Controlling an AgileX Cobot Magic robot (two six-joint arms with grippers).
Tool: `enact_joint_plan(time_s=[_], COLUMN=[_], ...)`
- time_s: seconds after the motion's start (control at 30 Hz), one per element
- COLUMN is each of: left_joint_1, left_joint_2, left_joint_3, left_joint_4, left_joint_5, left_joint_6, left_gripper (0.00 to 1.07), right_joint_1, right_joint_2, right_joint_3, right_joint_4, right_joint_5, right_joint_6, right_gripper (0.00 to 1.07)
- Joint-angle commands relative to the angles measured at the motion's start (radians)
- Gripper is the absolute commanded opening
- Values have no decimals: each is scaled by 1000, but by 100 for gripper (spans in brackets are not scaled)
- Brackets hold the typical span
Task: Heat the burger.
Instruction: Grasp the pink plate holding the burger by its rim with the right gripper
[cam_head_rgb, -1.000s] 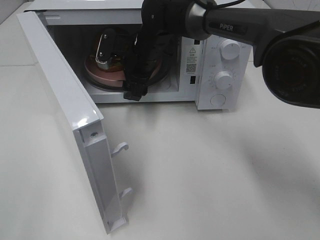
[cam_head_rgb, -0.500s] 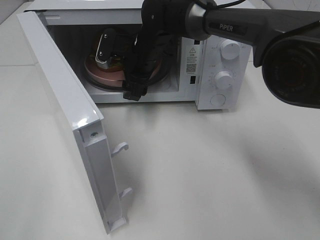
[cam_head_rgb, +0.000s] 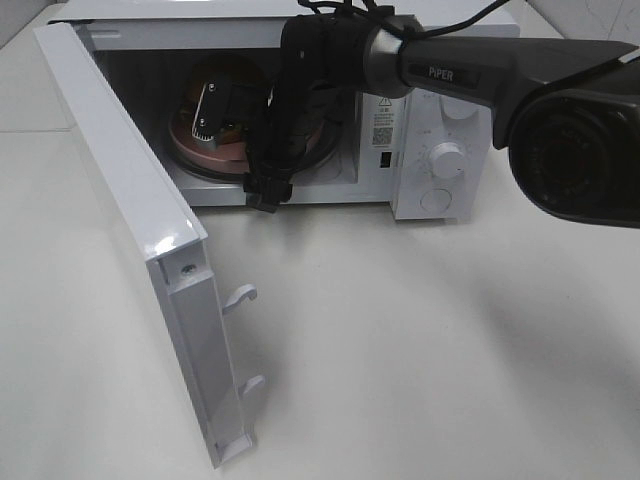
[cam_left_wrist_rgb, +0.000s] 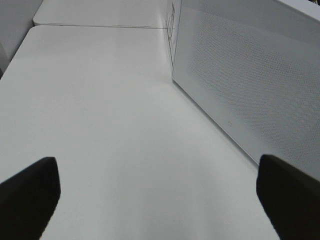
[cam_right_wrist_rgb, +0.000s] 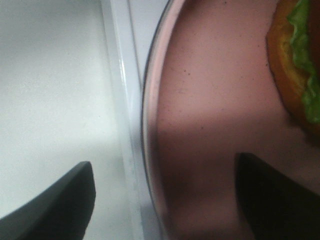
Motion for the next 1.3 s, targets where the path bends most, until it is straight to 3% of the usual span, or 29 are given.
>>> enact_joint_plan(time_s=[0.03, 0.4, 0.6, 0.67, 0.73, 0.77, 0.8, 0.83, 0.9, 0.93, 1.3], left_joint_1=[4, 4, 4, 4, 4, 4, 4, 4, 4, 4, 4], left_joint_2=[-5, -5, -5, -5, -5, -5, -5, -5, -5, -5, -5], left_joint_3=[3, 3, 3, 3, 3, 3, 3, 3, 3, 3, 3], left_joint_4=[-1, -1, -1, -1, -1, -1, -1, -1, -1, -1, -1], left_joint_5=[3, 3, 3, 3, 3, 3, 3, 3, 3, 3, 3], left_joint_6=[-2, -2, -2, -2, -2, -2, -2, -2, -2, -2, -2], left_gripper=[100, 100, 100, 100, 100, 100, 100, 100, 100, 100, 100], right_joint_1=[-4, -4, -4, -4, -4, -4, -4, -4, -4, -4, -4], right_joint_2=[12, 12, 12, 12, 12, 12, 12, 12, 12, 12, 12], right_joint_3=[0, 0, 0, 0, 0, 0, 0, 0, 0, 0, 0], right_joint_4=[10, 19, 19, 19, 19, 19, 19, 19, 19, 23, 69], right_joint_5=[15, 27, 78, 93, 95, 97, 97, 99, 100, 106, 165], right_joint_6=[5, 5, -22, -49, -54, -54, -54, -54, -54, -52, -56], right_gripper=[76, 76, 66, 45, 40, 26, 26, 15, 11, 2, 0])
